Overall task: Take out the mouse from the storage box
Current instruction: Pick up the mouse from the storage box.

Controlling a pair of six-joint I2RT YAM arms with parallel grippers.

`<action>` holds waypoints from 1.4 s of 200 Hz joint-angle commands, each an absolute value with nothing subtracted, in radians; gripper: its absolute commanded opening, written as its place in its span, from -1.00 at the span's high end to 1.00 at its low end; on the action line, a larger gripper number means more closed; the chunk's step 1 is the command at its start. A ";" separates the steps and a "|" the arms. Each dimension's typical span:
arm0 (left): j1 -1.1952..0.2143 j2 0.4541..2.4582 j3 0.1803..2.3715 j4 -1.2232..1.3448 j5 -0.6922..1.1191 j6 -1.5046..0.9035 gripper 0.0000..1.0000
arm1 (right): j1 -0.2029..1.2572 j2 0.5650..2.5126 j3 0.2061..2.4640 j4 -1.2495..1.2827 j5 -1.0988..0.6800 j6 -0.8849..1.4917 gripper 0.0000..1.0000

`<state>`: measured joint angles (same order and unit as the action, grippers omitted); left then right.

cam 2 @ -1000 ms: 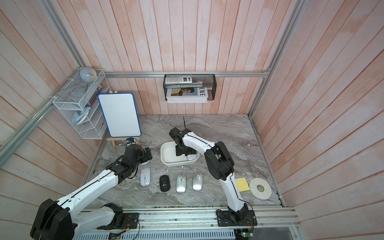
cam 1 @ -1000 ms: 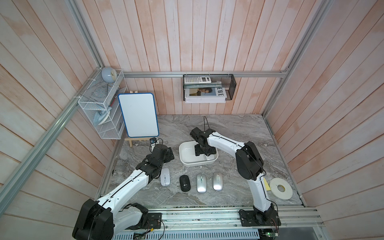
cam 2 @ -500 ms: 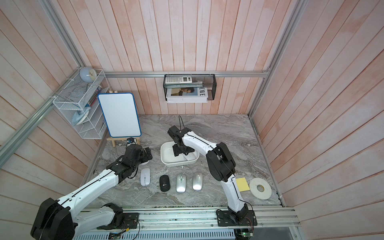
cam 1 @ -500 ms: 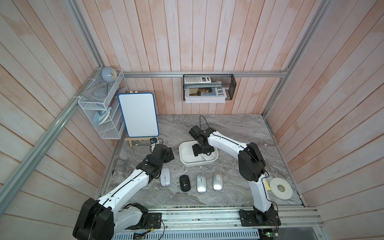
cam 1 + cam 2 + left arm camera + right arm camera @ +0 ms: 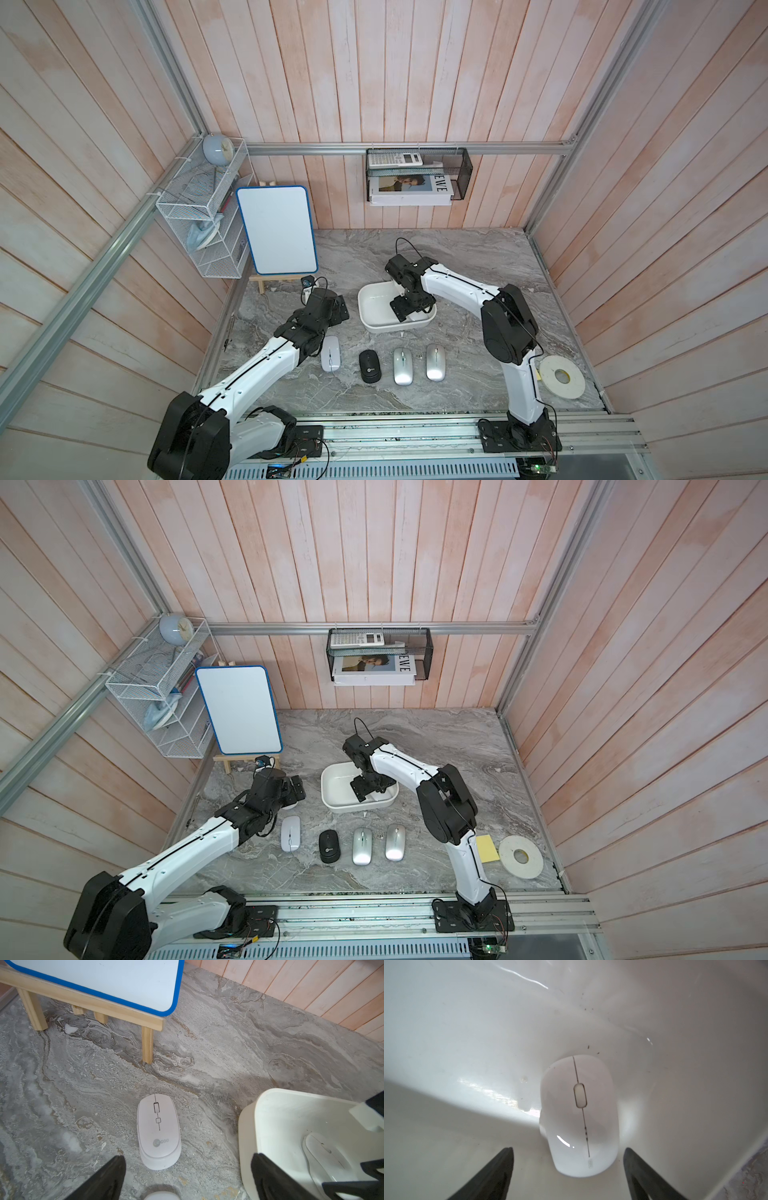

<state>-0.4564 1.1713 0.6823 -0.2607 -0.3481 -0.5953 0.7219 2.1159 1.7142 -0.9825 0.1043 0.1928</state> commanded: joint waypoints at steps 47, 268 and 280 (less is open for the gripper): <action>-0.449 1.170 0.671 -0.218 -0.335 -0.600 -0.99 | 0.695 2.182 1.690 -0.968 0.042 0.184 -0.74; -0.449 1.185 0.681 -0.228 -0.334 -0.597 -0.99 | 0.703 2.154 1.709 -0.956 0.010 0.238 0.40; -0.449 1.184 0.681 -0.230 -0.335 -0.598 -0.99 | 0.707 2.151 1.711 -0.957 0.015 0.241 0.49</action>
<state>-0.4561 1.1969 0.6819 -0.2310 -0.3405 -0.5949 0.6933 2.1796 1.6951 -0.9356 0.0021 0.2344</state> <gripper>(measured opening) 0.996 0.366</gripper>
